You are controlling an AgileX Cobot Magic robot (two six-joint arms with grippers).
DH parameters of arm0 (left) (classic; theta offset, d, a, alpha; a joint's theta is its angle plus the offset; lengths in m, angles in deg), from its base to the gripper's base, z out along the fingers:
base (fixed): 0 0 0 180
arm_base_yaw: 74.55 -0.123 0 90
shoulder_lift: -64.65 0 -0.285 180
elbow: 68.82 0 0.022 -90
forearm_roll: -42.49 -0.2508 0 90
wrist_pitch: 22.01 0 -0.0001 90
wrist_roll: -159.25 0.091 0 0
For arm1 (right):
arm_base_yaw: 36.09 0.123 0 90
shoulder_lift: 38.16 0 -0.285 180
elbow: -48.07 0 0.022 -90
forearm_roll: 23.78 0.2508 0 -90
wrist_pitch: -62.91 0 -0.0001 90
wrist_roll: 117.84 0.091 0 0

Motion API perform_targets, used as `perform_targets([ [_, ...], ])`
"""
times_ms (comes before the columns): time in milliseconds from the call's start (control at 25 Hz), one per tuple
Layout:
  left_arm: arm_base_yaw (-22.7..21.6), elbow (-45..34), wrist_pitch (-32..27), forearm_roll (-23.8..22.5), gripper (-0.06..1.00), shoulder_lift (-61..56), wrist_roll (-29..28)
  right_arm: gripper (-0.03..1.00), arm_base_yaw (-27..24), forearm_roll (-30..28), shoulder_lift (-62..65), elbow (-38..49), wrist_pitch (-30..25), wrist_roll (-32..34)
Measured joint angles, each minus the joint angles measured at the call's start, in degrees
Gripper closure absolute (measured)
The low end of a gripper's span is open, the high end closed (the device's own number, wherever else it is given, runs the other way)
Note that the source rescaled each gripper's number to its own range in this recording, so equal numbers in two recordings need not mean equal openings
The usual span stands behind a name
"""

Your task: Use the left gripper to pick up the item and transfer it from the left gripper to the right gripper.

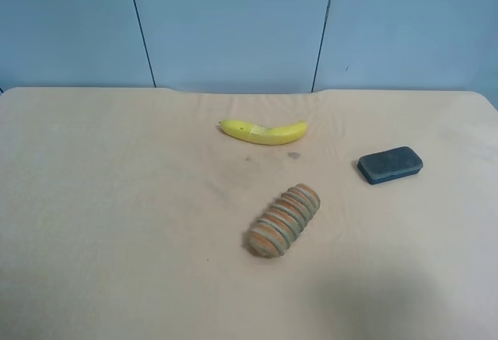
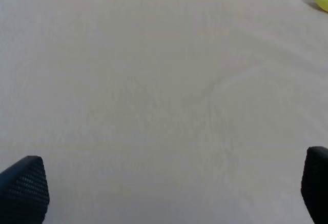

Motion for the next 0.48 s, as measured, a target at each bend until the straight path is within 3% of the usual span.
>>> perform_targets([
  [480,0.00,0.00,0.00,0.00,-0.06,0.00,0.00,-0.03,0.00,0.00,0.00,0.00,0.00,0.00],
])
